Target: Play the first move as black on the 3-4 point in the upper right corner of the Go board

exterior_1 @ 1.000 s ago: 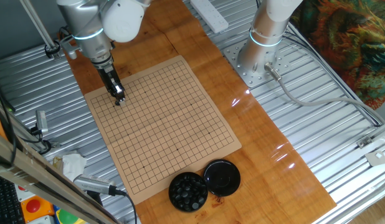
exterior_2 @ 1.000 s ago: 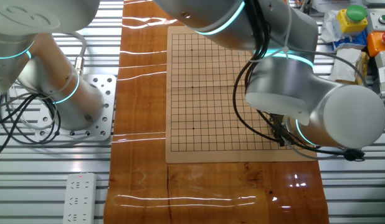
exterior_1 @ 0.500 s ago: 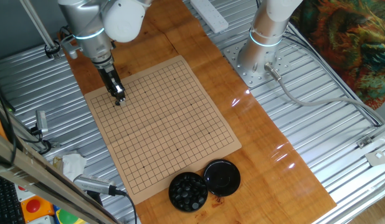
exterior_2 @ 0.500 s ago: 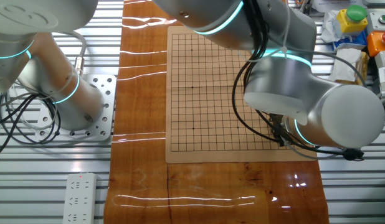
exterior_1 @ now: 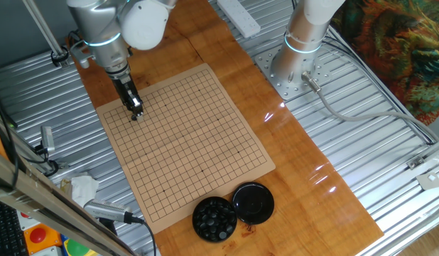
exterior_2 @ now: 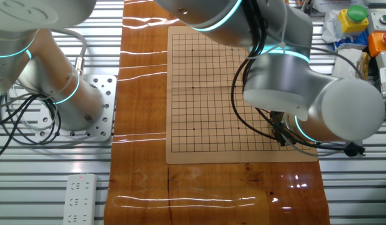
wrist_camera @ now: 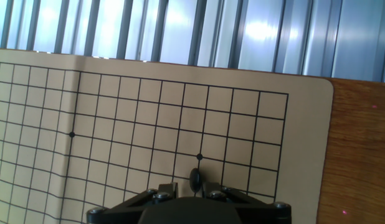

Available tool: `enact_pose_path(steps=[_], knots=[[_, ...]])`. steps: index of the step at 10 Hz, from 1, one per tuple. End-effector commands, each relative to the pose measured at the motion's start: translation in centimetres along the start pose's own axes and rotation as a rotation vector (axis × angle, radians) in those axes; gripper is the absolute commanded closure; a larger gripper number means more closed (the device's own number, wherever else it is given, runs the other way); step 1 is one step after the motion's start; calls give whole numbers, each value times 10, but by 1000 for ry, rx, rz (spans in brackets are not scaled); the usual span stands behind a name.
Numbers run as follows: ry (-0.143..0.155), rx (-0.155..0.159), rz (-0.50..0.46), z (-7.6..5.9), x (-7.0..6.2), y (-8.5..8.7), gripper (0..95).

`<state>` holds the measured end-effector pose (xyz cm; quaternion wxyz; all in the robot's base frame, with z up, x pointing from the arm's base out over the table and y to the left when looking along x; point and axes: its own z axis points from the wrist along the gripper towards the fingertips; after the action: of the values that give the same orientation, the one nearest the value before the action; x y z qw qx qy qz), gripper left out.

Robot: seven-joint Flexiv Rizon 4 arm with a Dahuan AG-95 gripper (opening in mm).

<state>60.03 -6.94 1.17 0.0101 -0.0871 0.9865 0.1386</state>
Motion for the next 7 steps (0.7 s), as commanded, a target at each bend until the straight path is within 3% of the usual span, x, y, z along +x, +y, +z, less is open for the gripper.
enact_pose_path(steps=[1, 7], knots=[[-1, 2, -1, 0, 0, 0, 760], [0, 30, -8, 0, 0, -1, 760]])
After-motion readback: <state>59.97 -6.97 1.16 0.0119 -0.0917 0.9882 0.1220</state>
